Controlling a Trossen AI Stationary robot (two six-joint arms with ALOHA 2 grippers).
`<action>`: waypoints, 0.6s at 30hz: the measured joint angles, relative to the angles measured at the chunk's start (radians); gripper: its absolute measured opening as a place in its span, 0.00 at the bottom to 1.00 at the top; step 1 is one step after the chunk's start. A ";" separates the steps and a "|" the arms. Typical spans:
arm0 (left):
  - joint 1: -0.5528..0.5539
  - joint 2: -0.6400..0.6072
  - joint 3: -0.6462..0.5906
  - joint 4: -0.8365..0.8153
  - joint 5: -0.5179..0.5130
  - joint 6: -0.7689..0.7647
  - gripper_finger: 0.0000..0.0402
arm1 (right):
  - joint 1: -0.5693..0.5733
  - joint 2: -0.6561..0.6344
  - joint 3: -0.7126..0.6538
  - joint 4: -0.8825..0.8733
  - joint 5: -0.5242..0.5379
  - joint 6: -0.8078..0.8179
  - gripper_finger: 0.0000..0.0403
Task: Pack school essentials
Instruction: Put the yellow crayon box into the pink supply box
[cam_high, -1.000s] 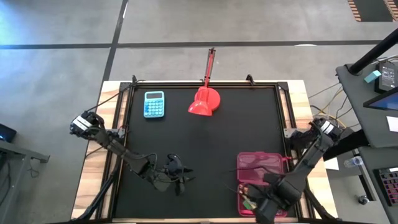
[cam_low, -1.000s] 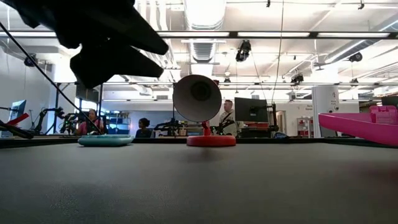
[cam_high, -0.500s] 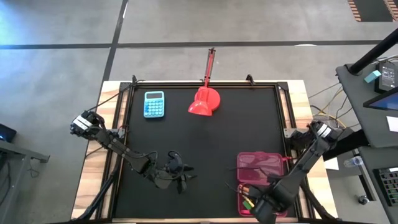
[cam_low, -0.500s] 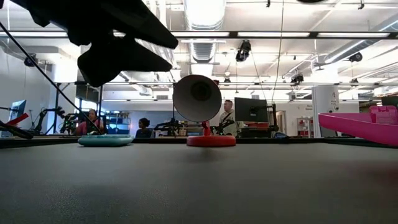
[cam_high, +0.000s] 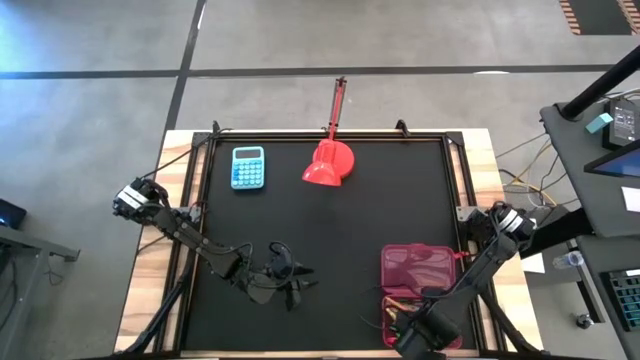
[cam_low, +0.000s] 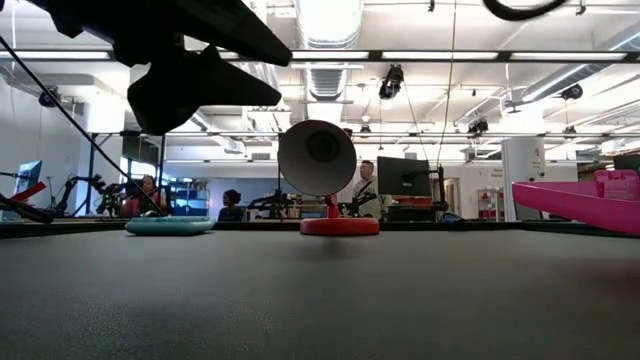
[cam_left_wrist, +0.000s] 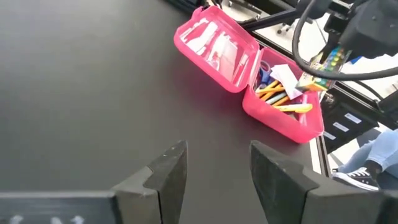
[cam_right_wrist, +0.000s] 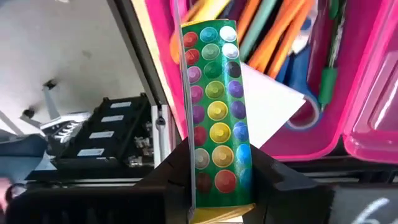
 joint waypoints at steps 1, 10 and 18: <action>0.000 0.000 0.000 0.000 -0.001 0.000 0.39 | -0.003 0.000 0.006 0.000 0.009 -0.001 0.19; 0.000 0.000 -0.003 -0.004 -0.003 0.001 0.39 | -0.013 0.000 0.018 0.023 0.053 -0.038 0.22; 0.014 0.000 -0.014 -0.003 -0.003 0.009 0.39 | -0.014 0.000 0.018 0.024 0.120 -0.064 0.29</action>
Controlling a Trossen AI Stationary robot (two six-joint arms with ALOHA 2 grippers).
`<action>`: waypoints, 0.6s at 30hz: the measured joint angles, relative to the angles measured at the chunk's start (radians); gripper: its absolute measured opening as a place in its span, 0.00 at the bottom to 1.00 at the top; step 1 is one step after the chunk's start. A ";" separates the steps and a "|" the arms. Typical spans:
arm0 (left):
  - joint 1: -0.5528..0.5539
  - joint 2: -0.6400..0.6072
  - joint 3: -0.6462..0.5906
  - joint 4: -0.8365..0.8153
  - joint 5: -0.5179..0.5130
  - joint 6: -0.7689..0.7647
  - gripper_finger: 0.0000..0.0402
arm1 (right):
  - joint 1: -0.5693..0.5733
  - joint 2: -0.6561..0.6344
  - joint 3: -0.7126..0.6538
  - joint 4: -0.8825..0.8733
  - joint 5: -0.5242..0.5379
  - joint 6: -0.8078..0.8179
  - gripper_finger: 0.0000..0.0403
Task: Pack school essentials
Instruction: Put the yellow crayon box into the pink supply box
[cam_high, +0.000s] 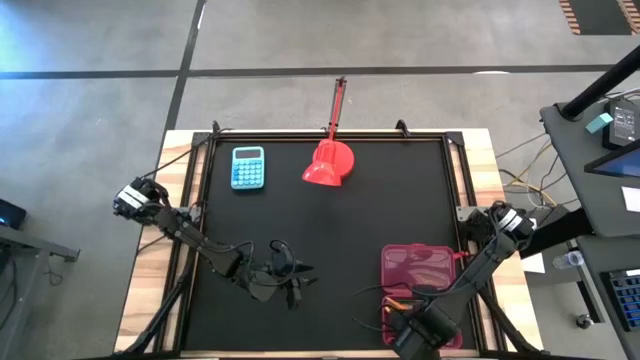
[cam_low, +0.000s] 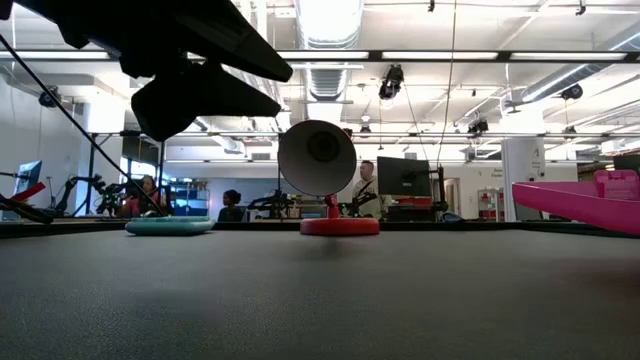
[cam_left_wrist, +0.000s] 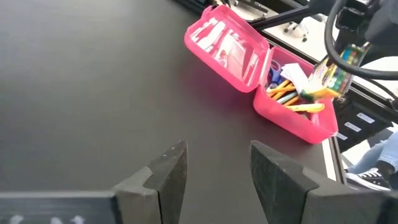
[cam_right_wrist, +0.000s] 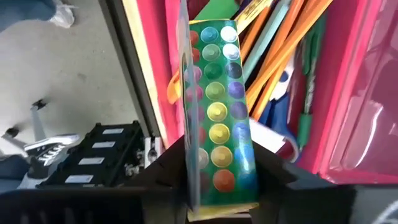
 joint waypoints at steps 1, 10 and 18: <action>0.004 0.000 -0.001 0.000 0.000 0.000 0.39 | -0.001 0.000 0.000 0.000 0.010 0.000 0.30; 0.033 0.000 0.000 0.006 0.000 0.050 0.39 | -0.006 0.000 0.000 -0.002 0.065 0.036 0.49; 0.043 0.000 0.001 0.006 0.001 0.051 0.39 | 0.010 -0.006 0.032 -0.029 0.193 -0.053 0.58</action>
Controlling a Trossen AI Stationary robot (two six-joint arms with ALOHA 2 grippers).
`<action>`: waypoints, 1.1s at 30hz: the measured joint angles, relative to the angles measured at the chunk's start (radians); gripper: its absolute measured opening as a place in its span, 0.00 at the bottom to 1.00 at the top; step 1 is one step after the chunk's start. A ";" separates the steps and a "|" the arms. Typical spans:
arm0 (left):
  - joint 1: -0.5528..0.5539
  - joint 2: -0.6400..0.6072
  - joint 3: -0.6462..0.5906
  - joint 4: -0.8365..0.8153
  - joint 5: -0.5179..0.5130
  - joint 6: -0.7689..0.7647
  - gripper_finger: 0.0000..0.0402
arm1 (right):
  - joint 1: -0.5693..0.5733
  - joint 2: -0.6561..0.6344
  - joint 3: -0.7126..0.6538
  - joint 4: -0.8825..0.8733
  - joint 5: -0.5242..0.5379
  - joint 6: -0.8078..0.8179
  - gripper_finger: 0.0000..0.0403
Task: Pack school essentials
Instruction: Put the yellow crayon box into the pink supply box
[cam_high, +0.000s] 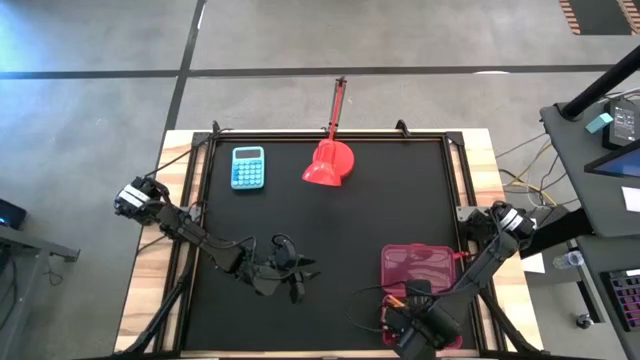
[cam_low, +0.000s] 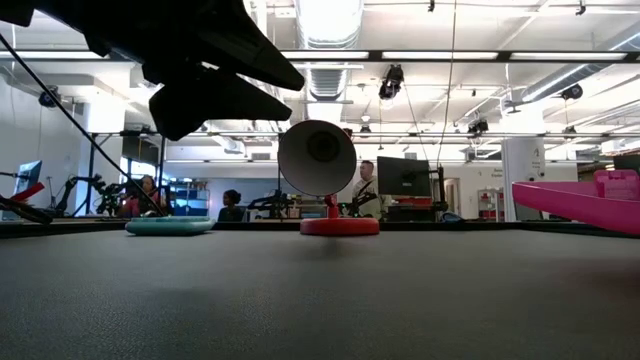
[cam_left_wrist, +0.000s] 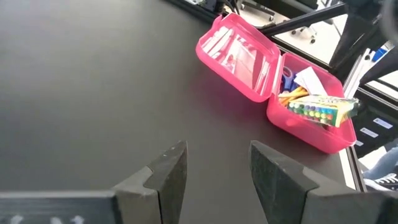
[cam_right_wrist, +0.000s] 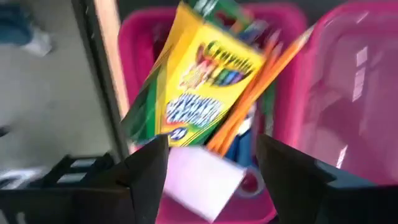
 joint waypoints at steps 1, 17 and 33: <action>0.001 0.000 0.000 0.001 0.000 0.000 0.39 | 0.005 -0.002 0.007 -0.002 0.031 -0.001 0.57; 0.001 -0.011 0.003 -0.003 0.142 -0.004 0.39 | 0.185 -0.003 -0.030 0.191 0.543 0.150 0.56; 0.005 -0.264 -0.036 -0.032 0.156 0.255 0.39 | 0.223 -0.004 -0.171 0.540 0.472 0.189 0.56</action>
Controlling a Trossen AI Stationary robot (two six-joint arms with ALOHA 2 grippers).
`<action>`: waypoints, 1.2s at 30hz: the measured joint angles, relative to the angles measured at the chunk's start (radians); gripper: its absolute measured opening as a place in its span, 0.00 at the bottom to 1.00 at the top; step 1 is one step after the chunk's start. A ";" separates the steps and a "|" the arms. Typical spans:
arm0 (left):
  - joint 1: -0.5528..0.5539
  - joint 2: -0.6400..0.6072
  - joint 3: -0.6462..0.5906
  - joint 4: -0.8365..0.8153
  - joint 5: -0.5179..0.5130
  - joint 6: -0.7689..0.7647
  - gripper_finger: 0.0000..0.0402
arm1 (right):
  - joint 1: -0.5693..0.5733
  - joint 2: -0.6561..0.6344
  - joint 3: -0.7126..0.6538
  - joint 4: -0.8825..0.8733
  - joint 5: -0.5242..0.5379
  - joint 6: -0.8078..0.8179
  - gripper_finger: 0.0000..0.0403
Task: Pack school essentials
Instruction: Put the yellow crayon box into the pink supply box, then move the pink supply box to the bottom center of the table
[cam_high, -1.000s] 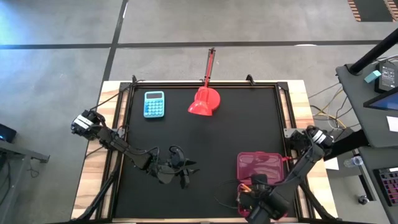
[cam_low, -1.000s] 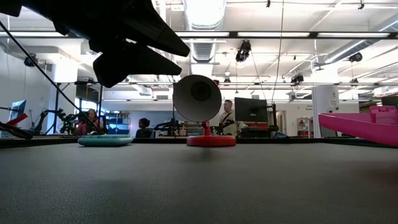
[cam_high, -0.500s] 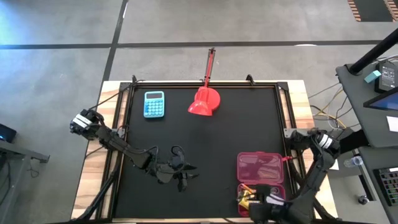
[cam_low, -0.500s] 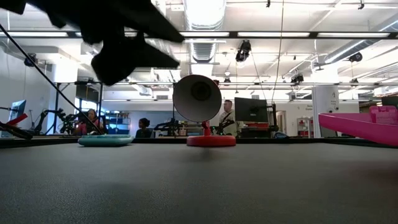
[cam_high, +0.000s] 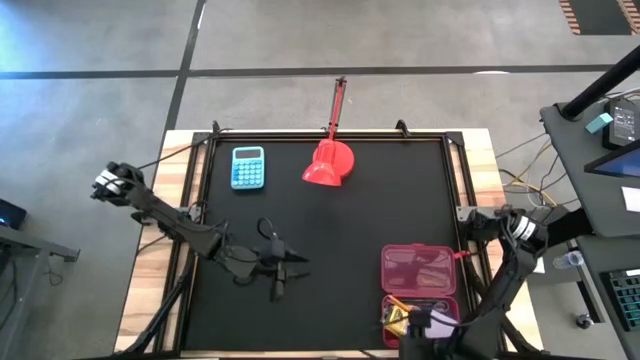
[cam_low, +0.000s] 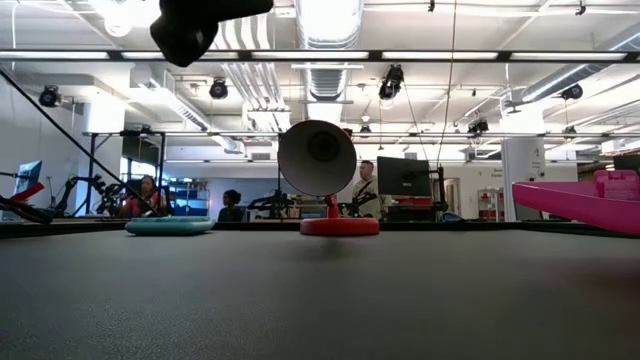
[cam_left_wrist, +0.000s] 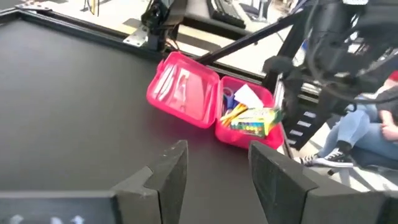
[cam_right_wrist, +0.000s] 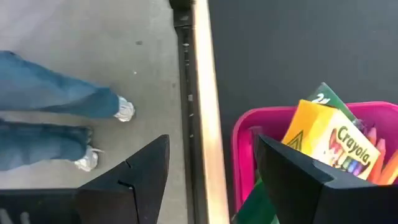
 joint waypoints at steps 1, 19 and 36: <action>0.001 -0.007 0.000 -0.004 0.000 0.000 0.39 | -0.003 0.000 -0.010 -0.011 0.000 0.012 0.56; 0.003 -0.013 0.000 -0.062 -0.001 0.001 0.39 | -0.010 -0.039 -0.138 -0.023 -0.190 0.059 0.56; 0.037 -0.013 0.000 -0.063 -0.038 0.028 0.39 | -0.069 -0.085 -0.150 -0.110 -0.155 0.285 0.56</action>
